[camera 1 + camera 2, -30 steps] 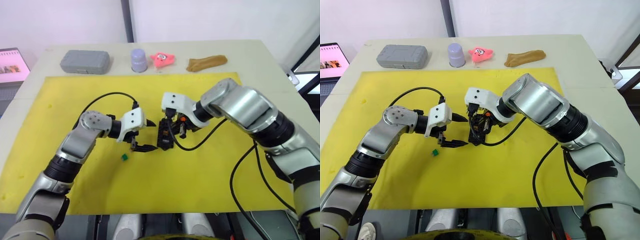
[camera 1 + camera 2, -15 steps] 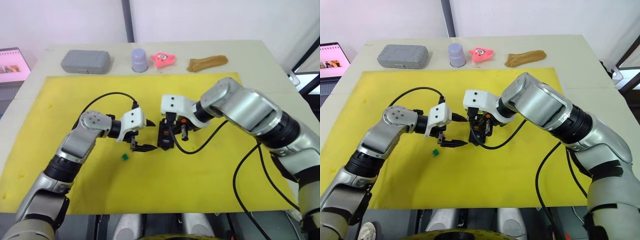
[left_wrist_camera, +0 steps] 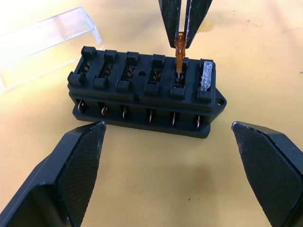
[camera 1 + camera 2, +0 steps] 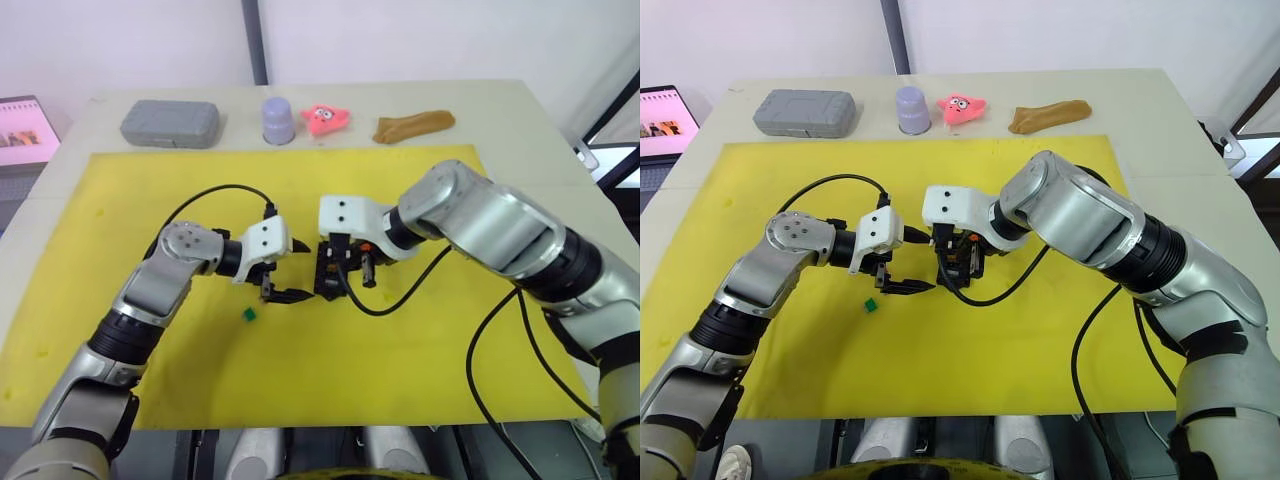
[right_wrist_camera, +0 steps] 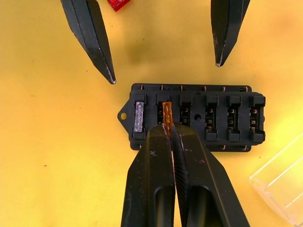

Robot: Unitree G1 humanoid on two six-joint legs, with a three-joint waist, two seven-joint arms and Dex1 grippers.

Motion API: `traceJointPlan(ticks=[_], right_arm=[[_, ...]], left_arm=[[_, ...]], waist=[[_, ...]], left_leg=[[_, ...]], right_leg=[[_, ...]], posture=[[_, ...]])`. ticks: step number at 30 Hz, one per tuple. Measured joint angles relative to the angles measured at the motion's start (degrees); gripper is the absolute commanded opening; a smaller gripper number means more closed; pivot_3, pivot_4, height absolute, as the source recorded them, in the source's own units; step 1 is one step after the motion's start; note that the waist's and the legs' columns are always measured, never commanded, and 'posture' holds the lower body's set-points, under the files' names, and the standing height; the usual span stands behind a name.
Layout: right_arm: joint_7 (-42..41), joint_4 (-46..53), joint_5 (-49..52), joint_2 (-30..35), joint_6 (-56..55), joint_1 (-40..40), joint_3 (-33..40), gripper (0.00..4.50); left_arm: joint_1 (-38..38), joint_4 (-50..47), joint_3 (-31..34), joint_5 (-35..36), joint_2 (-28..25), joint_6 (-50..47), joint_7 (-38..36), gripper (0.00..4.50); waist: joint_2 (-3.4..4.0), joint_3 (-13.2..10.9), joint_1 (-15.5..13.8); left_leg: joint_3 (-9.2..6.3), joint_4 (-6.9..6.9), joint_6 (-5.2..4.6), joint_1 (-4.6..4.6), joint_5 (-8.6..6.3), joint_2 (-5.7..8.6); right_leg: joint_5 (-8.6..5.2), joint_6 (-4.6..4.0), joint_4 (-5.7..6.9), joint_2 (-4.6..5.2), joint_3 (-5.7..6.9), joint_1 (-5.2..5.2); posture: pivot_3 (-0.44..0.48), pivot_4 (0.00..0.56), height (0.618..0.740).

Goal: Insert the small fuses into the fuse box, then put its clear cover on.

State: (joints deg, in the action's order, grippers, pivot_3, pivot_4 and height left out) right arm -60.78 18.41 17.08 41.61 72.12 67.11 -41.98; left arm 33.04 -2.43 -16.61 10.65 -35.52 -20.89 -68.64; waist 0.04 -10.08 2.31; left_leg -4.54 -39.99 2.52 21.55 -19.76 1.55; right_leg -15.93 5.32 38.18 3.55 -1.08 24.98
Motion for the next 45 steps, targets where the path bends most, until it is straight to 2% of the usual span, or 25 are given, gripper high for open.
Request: traceJointPlan(ticks=[45], right_arm=[[1.0, -0.6, -2.1, -0.1, -2.6, -1.4, -2.1, 0.04]], left_arm=[[0.0, 0.0, 0.0, 0.0, 0.0, 0.0, 0.1, 4.50]], waist=[[0.00, 0.0, 0.0]], left_leg=[[0.00, 0.00, 0.00, 0.00, 0.00, 0.00]], right_leg=[[0.00, 0.00, 0.00, 0.00, 0.00, 0.00]], posture=[[0.000, 0.150, 0.740]])
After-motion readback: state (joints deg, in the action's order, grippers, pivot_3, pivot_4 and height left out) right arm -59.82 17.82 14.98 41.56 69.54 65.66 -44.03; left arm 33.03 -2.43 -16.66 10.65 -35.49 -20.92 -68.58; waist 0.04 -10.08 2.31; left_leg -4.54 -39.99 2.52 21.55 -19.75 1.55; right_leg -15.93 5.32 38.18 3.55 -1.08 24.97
